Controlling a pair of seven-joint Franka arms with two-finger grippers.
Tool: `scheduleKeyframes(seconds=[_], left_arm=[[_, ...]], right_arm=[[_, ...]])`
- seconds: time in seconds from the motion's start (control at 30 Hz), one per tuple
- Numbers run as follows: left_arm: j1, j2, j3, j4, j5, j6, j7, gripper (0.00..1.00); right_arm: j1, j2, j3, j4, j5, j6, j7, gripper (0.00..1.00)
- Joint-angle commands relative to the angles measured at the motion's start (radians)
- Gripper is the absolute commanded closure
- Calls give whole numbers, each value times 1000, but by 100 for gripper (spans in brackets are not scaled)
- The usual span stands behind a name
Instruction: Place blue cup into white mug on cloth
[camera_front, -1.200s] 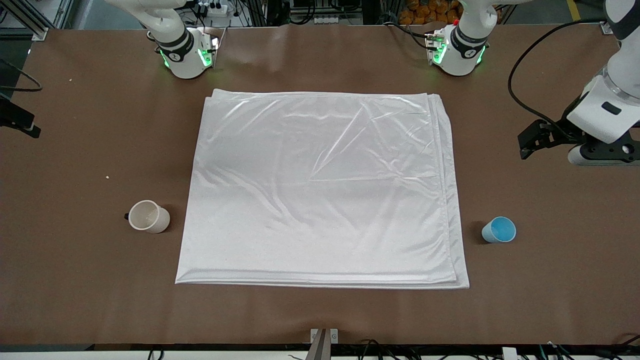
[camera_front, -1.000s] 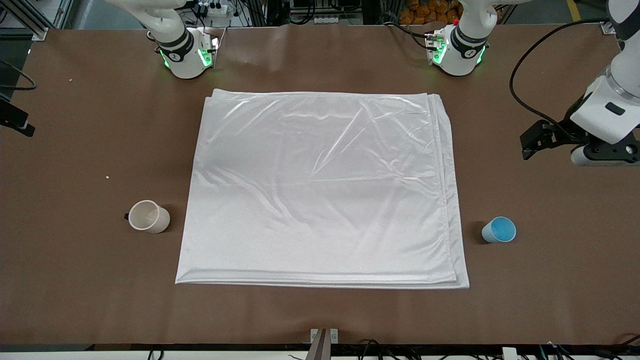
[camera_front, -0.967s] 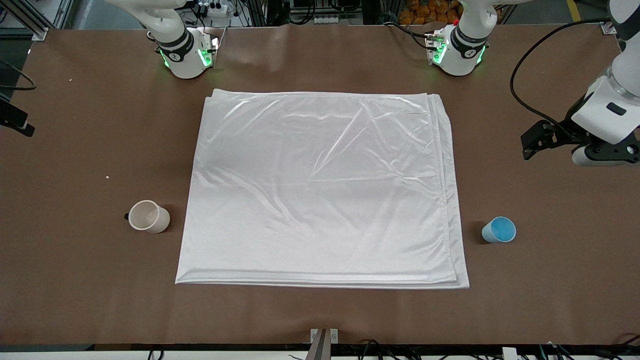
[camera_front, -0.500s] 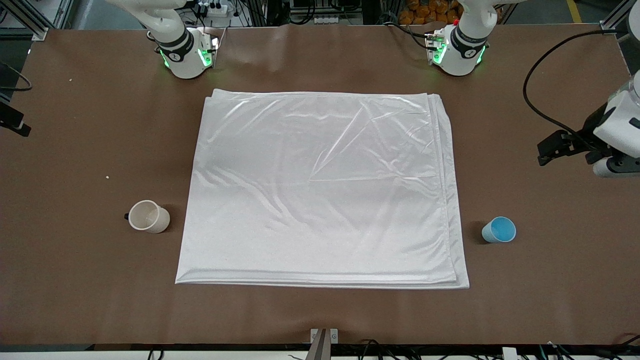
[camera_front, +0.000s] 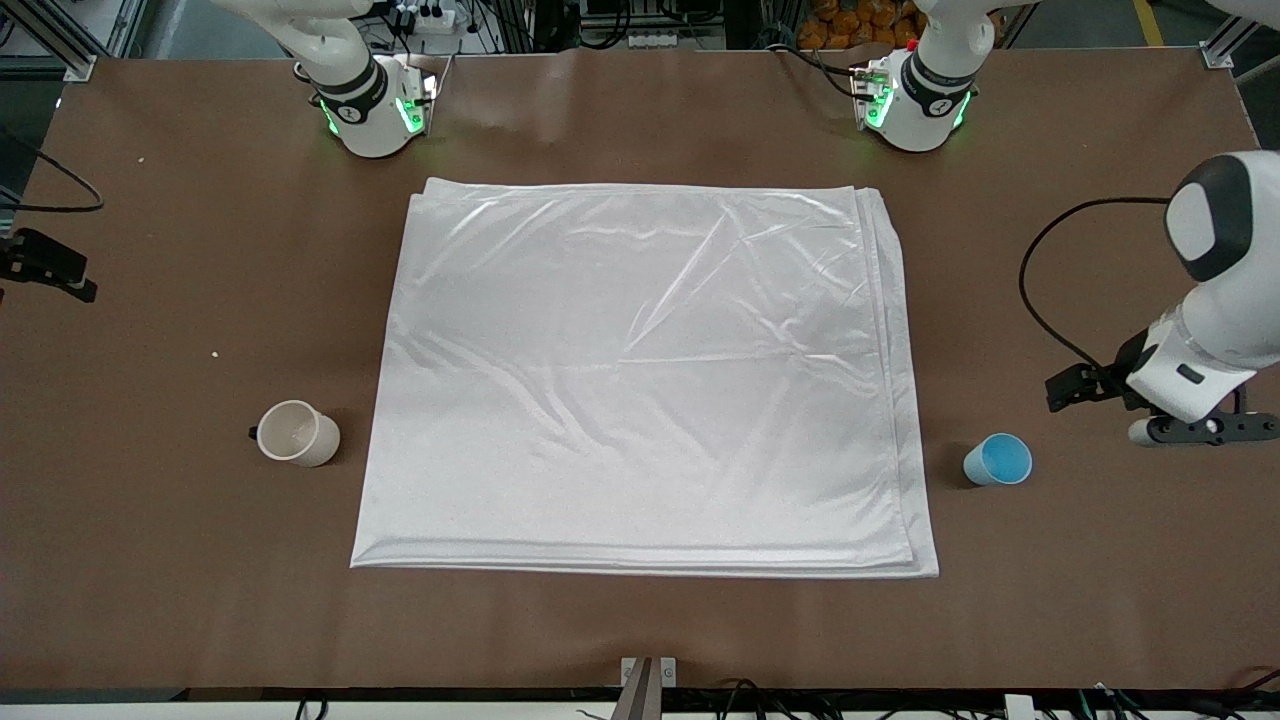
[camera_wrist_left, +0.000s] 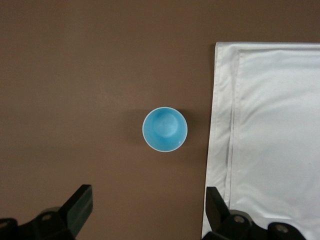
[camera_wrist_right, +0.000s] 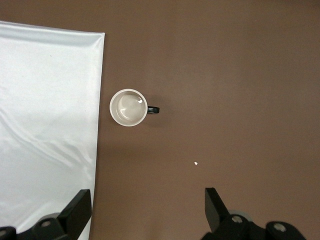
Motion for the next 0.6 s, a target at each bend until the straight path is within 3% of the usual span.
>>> scheduleKeyframes(seconds=[0.0,0.33,0.57], left_arm=[[26,66,-3,-10,14,92,17,0],[76,210,-3,-10,14,258,5,0],[60,256,-3,-2,13,273,-18,0]], right_arm=[[-4,-11,6,-65,0,68,-159,0],[-16,32,6,-122,5,164,-509,0],[-27,90,6,-121,11,165,-710,0]])
